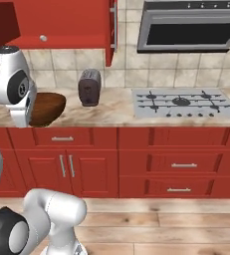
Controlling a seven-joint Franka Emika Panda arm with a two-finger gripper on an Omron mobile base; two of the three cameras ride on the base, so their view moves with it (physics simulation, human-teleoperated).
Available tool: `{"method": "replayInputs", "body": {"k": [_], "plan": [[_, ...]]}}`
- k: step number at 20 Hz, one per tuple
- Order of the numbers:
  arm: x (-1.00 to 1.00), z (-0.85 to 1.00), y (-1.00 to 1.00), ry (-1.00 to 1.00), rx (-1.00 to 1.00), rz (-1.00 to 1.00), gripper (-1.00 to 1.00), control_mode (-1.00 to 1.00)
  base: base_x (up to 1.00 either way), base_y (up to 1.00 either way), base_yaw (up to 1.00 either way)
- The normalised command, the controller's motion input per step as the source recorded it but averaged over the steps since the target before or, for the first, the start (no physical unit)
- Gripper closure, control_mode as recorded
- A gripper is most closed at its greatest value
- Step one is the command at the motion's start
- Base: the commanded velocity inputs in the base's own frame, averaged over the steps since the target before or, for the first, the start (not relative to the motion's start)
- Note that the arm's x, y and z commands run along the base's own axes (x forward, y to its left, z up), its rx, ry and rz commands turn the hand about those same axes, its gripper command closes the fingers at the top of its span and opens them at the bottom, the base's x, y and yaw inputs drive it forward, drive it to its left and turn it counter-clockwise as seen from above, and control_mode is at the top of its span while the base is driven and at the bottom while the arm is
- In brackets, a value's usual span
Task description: Pick the mug and place it in the sink. Pick the bowl and place it in the open cabinet and then close the cabinet.
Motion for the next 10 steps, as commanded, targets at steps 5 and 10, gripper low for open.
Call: {"method": "replayInputs", "body": {"k": [5, 10], "plan": [[0.00, 0.00, 0.00, 0.00, 0.00, 0.00, 1.00, 1.00, 0.76, 0.00, 0.02], [0.00, 0.00, 0.00, 0.00, 0.00, 0.00, 1.00, 1.00, 0.58, 0.06, 0.09]]}}
